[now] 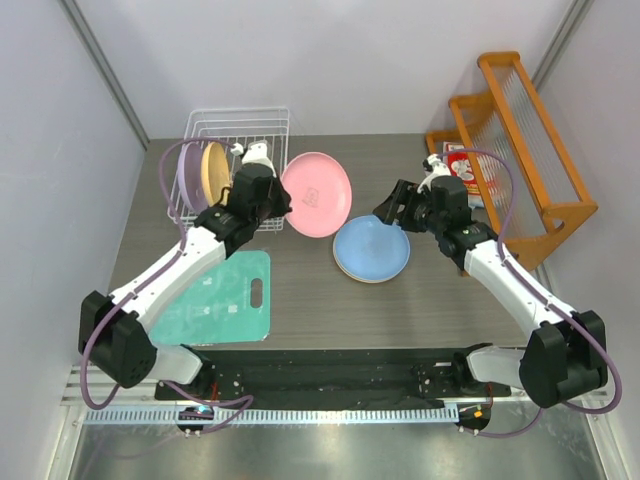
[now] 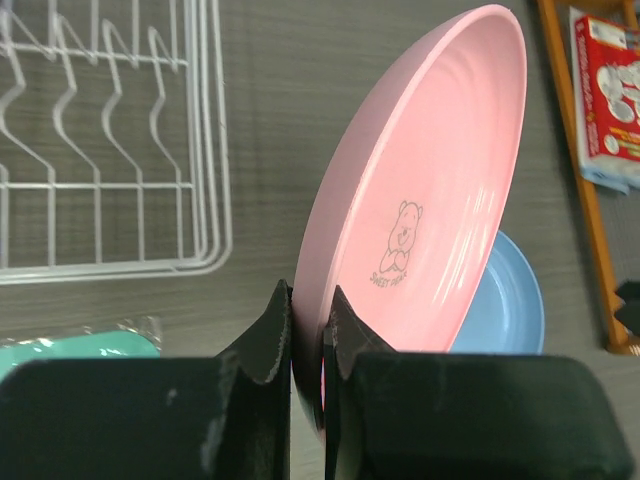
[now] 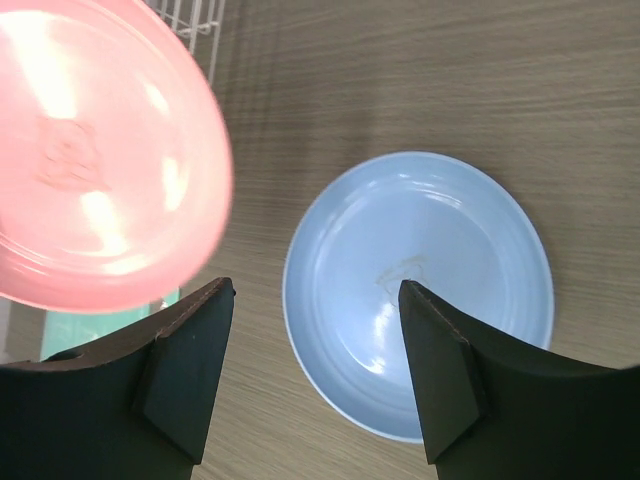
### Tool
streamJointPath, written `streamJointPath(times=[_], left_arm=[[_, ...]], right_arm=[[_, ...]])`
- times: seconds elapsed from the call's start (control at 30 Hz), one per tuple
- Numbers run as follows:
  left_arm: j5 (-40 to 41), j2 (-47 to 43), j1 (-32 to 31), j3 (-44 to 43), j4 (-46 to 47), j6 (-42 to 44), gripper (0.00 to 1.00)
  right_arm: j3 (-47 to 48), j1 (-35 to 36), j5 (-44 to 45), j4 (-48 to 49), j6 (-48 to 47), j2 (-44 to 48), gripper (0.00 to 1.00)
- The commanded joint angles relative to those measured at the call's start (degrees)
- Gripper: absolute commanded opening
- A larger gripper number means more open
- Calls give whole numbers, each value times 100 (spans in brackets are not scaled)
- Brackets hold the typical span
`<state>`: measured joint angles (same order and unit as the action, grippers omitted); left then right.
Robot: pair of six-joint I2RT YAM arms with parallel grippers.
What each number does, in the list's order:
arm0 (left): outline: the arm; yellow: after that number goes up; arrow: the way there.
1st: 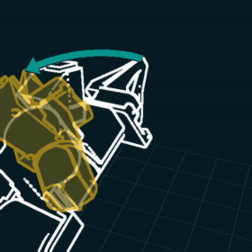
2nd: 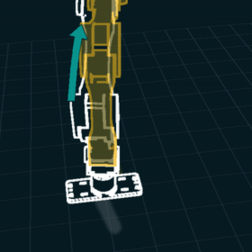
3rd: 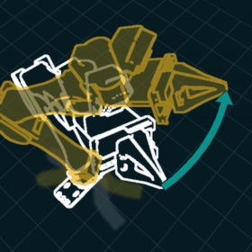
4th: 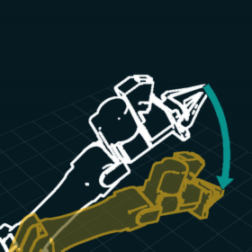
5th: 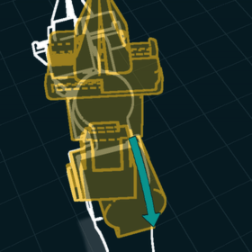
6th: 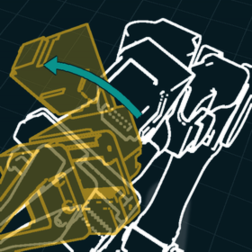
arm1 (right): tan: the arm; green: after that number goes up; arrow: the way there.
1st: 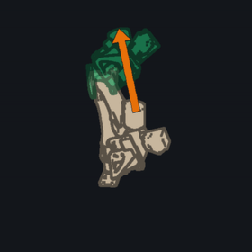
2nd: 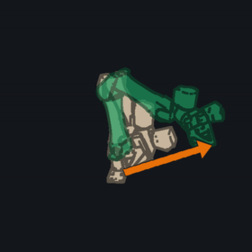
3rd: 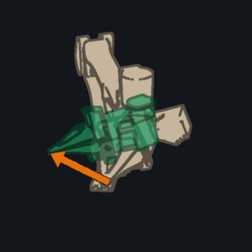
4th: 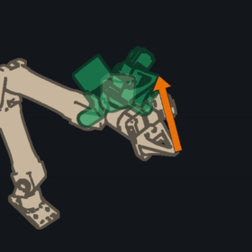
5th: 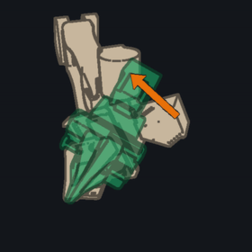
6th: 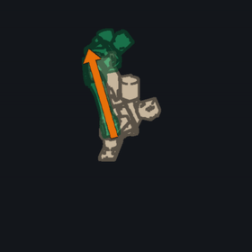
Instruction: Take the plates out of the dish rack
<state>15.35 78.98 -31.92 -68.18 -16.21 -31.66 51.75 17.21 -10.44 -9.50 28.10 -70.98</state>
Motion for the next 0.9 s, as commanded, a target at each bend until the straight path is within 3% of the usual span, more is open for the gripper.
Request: streamJointPath(times=[0.0, 0.37, 0.47, 0.5, 0.53, 0.57, 0.63, 0.67, 0.7, 0.73, 0.8, 0.83, 0.87], left_arm=[[-516, -49, -200, 42, 408, -490, 0], [-727, 126, -578, 68, 689, -727, 0], [-771, 135, -605, 59, 742, -728, 0], [-745, 118, -605, 59, 759, -710, 0], [-692, 118, -613, 59, 759, -675, 0], [-666, 100, -605, 59, 751, -649, 0], [-551, 39, -605, 94, 742, -613, 2], [-516, 21, -605, 147, 742, -605, 8], [-464, -5, -605, 182, 777, -561, 21], [-315, -49, -613, 191, 777, -543, 42], [-113, -84, -613, 226, 672, -456, 63], [184, -137, -605, 226, 628, -342, 90], [352, -155, -605, 200, 558, -254, 99]], right_arm=[[126, 80, -213, 755, 257, -65, 72], [169, 177, -336, 1169, 381, -636, 72], [134, 186, -397, 1266, 363, -750, 65], [125, 177, -398, 1257, 354, -785, 46], [99, 186, -398, 1266, 354, -777, 36], [73, 177, -398, 1310, 346, -768, 17], [2, 186, -345, 1319, 319, -698, 1], [-15, 177, -310, 1267, 310, -680, 1], [-33, 177, -232, 1214, 250, -637, 1], [-33, 177, -144, 1161, 240, -558, 1], [-112, 160, 180, 986, 188, -426, 1], [-121, 151, 295, 820, 161, -321, 1], [-121, 125, 418, 513, 144, -285, 1]])
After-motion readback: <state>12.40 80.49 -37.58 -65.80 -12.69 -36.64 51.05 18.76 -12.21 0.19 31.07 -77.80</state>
